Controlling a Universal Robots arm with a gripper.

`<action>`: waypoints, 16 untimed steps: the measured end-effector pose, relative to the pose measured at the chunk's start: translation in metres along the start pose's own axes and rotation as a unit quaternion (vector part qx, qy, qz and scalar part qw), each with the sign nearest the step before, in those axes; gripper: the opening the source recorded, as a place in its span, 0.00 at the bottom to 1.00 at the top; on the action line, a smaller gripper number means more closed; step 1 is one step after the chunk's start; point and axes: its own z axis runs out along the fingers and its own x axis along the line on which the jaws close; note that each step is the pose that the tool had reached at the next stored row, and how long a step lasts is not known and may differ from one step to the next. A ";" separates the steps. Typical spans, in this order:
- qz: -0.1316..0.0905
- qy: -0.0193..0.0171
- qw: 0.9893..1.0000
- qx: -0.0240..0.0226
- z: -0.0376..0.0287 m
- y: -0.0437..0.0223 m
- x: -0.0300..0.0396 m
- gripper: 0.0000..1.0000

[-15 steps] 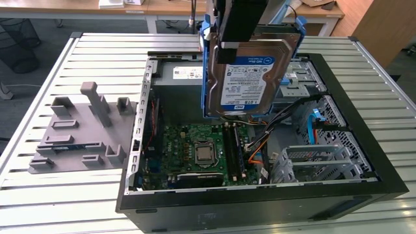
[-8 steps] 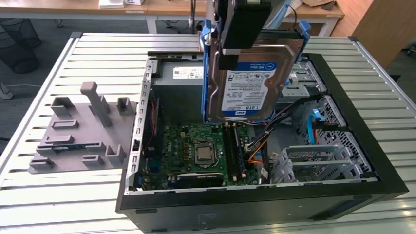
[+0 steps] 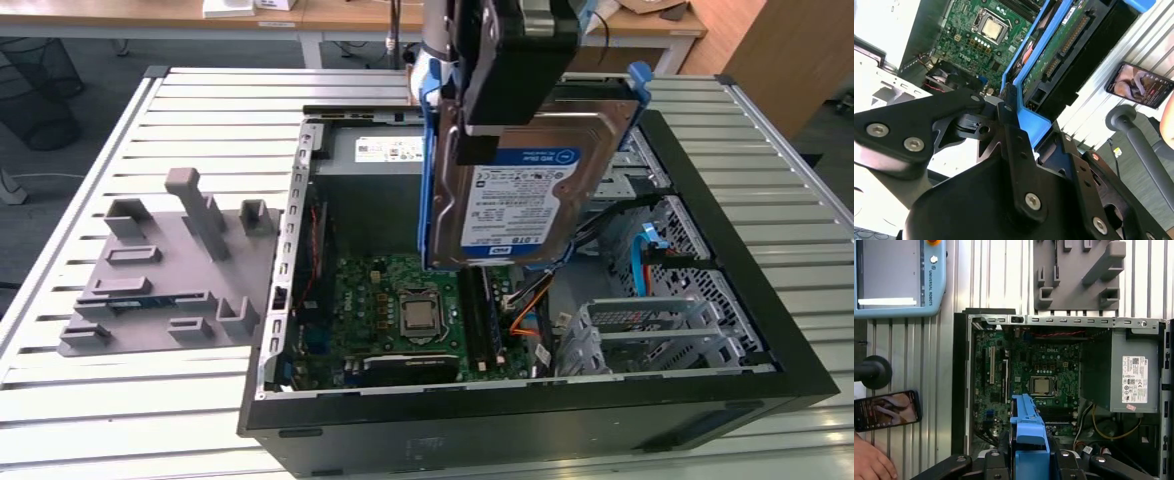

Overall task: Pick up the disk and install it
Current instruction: 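Insert the disk into the insertion slot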

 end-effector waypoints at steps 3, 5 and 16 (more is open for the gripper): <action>0.000 0.000 1.000 0.000 0.0005 -0.0087 0.0010 0.36; 0.000 0.000 1.000 -0.001 0.0009 -0.0143 0.0014 0.36; 0.000 -0.008 1.000 -0.001 0.0027 -0.0174 0.0131 0.36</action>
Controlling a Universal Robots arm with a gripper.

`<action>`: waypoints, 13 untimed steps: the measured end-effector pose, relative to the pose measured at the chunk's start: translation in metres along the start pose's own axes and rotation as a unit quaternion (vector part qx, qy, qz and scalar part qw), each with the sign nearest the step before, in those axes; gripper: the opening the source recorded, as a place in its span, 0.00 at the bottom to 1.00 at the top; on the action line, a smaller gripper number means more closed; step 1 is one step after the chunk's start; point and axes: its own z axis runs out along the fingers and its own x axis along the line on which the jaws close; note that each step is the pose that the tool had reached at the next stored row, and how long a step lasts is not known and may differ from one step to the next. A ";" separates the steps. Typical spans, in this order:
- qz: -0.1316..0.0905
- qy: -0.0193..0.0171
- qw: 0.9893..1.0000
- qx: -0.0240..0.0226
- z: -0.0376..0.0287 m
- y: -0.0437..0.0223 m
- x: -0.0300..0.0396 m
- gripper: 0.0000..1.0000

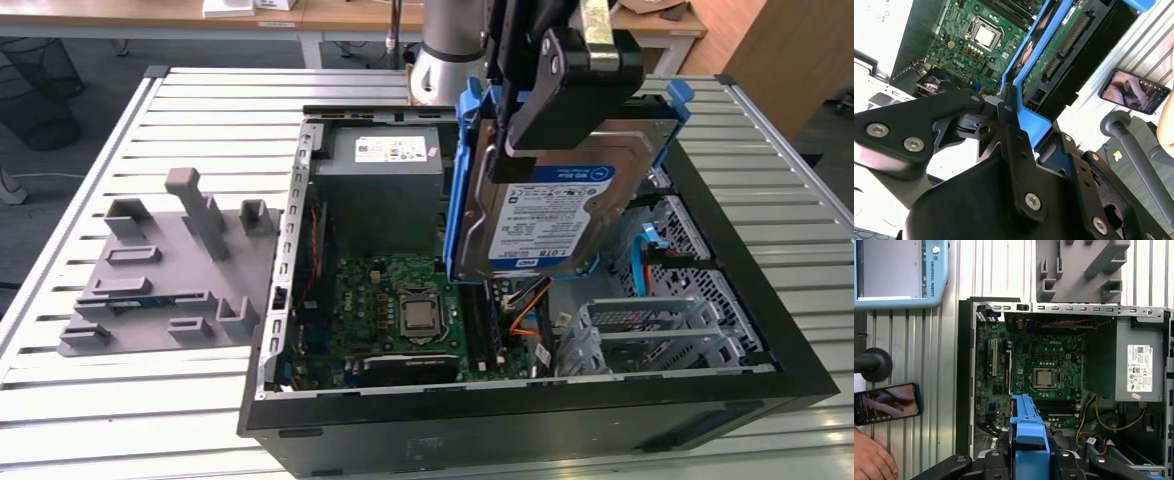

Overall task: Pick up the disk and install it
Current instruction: 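Insert the disk into the insertion slot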

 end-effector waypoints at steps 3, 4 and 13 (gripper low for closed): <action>0.000 0.000 1.000 0.000 0.0000 -0.0001 0.0000 0.36; 0.000 0.000 1.000 0.000 0.0000 -0.0001 0.0000 0.36; 0.000 0.000 1.000 0.000 0.0001 -0.0001 0.0000 0.36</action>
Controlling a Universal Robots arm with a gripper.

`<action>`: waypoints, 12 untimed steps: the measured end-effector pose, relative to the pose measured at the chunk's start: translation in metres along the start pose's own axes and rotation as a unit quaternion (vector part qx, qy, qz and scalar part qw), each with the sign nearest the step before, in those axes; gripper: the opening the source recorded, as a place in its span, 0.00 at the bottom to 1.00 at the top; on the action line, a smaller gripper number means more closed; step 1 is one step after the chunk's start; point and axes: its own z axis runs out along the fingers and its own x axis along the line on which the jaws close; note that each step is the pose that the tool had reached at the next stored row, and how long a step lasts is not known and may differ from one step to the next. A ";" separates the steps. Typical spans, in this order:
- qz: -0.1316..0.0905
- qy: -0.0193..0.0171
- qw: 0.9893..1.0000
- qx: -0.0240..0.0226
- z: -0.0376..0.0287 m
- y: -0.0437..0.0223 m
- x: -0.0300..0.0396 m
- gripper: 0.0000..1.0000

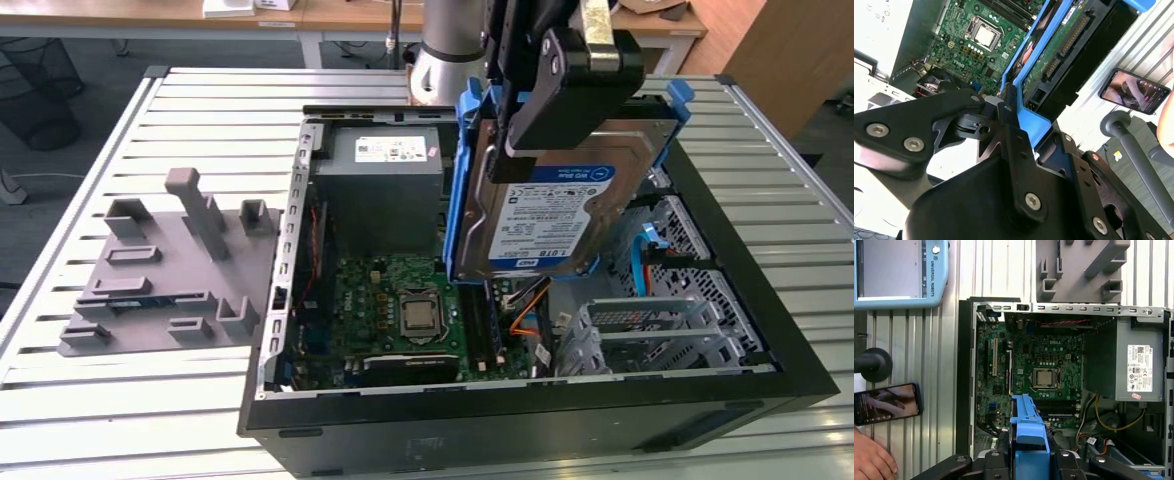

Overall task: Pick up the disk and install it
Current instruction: 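Insert the disk into the insertion slot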

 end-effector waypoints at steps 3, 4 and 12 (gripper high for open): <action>0.000 -0.010 1.000 0.000 0.0000 -0.0001 0.0004 0.36; 0.000 -0.019 1.000 0.000 0.0000 -0.0001 0.0011 0.36; 0.000 -0.025 1.000 0.000 0.0012 -0.0009 0.0080 0.36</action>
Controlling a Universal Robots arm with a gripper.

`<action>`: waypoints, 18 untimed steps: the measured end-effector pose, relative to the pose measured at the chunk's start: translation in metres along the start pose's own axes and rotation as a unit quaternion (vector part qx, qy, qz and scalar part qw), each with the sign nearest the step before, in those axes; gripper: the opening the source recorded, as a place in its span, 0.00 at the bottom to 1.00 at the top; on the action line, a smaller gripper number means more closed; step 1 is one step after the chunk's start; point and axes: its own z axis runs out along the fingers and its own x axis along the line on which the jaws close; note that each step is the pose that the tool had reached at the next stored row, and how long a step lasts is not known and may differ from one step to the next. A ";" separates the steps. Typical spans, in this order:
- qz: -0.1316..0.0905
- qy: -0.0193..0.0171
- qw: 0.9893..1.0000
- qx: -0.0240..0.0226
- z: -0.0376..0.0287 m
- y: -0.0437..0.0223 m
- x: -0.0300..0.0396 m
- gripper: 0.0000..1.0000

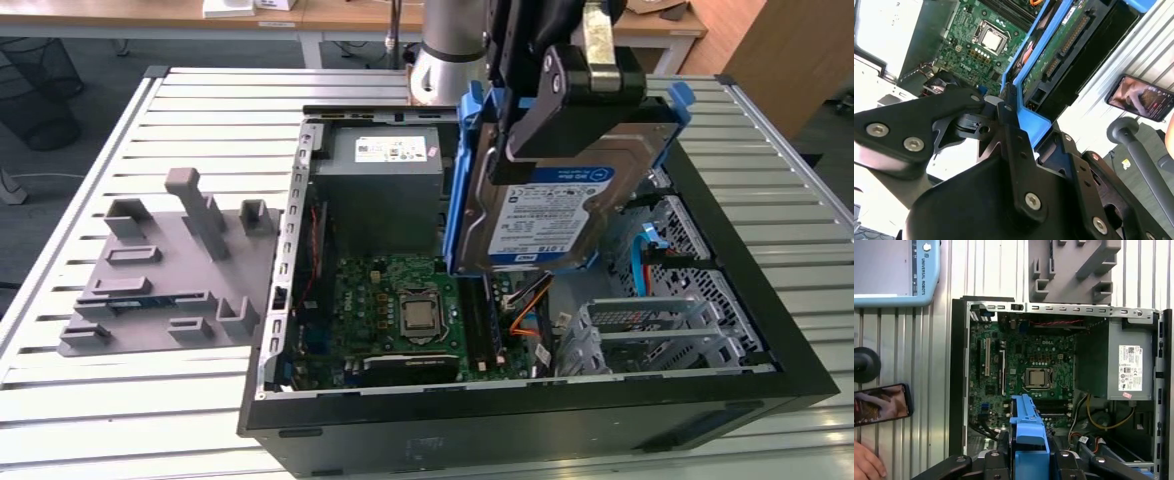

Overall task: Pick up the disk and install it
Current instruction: 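Insert the disk into the insertion slot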

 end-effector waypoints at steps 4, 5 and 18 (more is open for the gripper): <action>0.000 0.012 1.000 0.000 0.0015 -0.0039 0.0002 0.36; 0.000 0.013 1.000 0.000 0.0024 -0.0050 0.0003 0.36; 0.000 0.013 1.000 0.000 0.0097 -0.0264 0.0083 0.36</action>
